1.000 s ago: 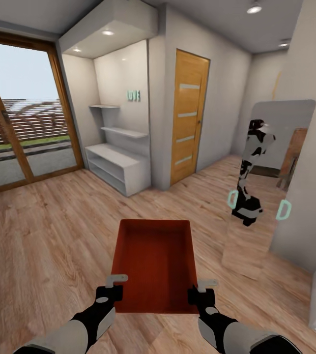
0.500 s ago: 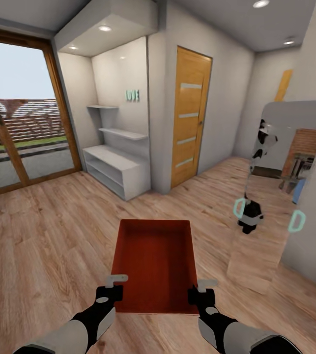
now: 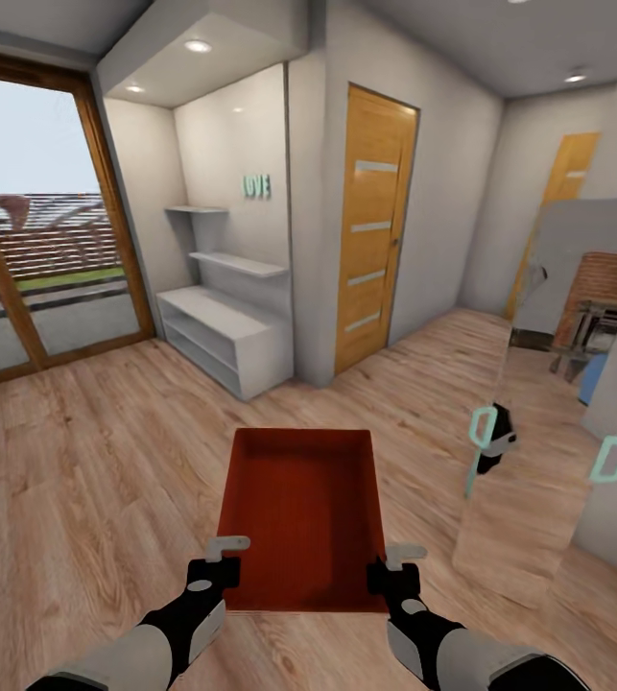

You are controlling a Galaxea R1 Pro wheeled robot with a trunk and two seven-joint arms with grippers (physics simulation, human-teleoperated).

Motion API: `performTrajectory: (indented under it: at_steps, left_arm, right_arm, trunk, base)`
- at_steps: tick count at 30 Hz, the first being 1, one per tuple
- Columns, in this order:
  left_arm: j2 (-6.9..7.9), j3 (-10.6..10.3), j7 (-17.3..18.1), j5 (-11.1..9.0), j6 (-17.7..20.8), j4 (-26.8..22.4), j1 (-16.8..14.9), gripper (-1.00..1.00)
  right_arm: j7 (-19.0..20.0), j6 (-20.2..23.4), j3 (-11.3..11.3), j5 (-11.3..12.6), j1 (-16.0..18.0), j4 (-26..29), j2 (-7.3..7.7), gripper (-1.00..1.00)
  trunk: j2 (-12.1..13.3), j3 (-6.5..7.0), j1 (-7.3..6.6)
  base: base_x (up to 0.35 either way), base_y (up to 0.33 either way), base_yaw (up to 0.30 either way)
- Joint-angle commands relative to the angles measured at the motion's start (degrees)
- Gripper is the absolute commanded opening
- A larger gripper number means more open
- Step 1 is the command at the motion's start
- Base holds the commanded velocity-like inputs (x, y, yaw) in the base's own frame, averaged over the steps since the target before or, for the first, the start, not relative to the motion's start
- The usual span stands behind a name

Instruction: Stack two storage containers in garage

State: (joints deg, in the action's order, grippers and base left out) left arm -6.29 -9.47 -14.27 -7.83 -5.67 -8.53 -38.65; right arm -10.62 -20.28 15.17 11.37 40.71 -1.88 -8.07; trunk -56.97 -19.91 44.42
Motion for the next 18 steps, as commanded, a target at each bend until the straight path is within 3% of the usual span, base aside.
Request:
performTrajectory:
  at_steps: [1,18]
  left_arm:
    - [3.57,2.18,-0.32,-5.29,0.03,0.09,-0.09,-1.00]
    - [3.48,2.18,-0.32,-5.26,0.02,0.00,-0.07,-1.00]
  right_arm:
    - [0.13,-0.35,-2.16,-1.98,0.07,0.13,0.87,-1.00]
    - [0.12,-0.37,-2.16,-1.97,0.07,0.13,0.87,-1.00]
  trunk:
    - [-0.05,-0.06,0.04]
    - [-0.05,-0.06,0.04]
  base:
    - [0.323,0.000,0.000]
    - [0.323,0.000,0.000]
